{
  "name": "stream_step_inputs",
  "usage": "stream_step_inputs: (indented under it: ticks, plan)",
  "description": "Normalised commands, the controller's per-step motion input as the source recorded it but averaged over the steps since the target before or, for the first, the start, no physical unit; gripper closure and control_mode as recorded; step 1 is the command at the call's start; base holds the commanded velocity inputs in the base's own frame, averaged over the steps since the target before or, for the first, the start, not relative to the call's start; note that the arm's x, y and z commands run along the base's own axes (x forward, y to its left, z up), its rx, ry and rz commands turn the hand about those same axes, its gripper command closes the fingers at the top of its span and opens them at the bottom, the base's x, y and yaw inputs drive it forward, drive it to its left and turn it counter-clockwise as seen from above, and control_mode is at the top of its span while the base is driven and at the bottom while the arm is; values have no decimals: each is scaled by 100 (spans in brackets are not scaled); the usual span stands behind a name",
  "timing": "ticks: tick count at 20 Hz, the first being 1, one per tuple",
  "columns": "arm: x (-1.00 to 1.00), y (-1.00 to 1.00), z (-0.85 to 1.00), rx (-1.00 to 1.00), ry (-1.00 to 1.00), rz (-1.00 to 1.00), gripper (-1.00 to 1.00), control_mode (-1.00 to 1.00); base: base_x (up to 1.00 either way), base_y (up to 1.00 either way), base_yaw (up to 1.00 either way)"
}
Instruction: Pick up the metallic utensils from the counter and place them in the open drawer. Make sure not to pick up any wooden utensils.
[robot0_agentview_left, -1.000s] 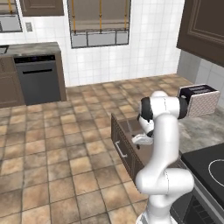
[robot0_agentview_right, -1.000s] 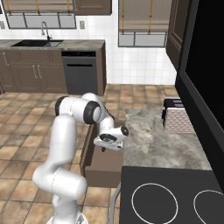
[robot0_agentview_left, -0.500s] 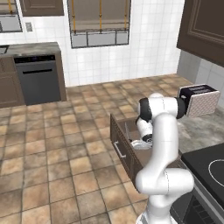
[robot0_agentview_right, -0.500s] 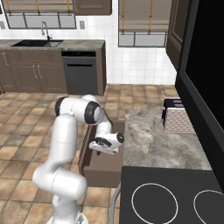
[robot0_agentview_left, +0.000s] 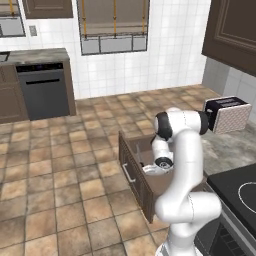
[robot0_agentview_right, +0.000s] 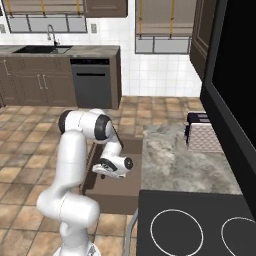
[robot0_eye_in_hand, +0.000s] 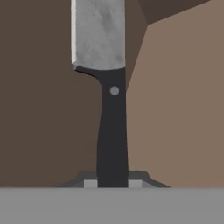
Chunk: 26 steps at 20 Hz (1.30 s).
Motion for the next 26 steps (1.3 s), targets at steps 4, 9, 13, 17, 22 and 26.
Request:
stream_step_inputs:
  ticks: [4,9,13,17,22,26]
  plan:
    - [-18,74,15,0,-1,0,100,-100,0,0,0]
    - [-22,59,37,0,1,0,100,-100,0,0,0]
    - [-9,14,68,-4,9,2,100,-100,0,0,0]
    - [-6,3,79,-4,6,2,100,-100,0,0,0]
    - [-2,-29,71,-7,7,0,100,-100,0,0,0]
    - [-60,-56,42,-9,2,0,100,-100,0,0,0]
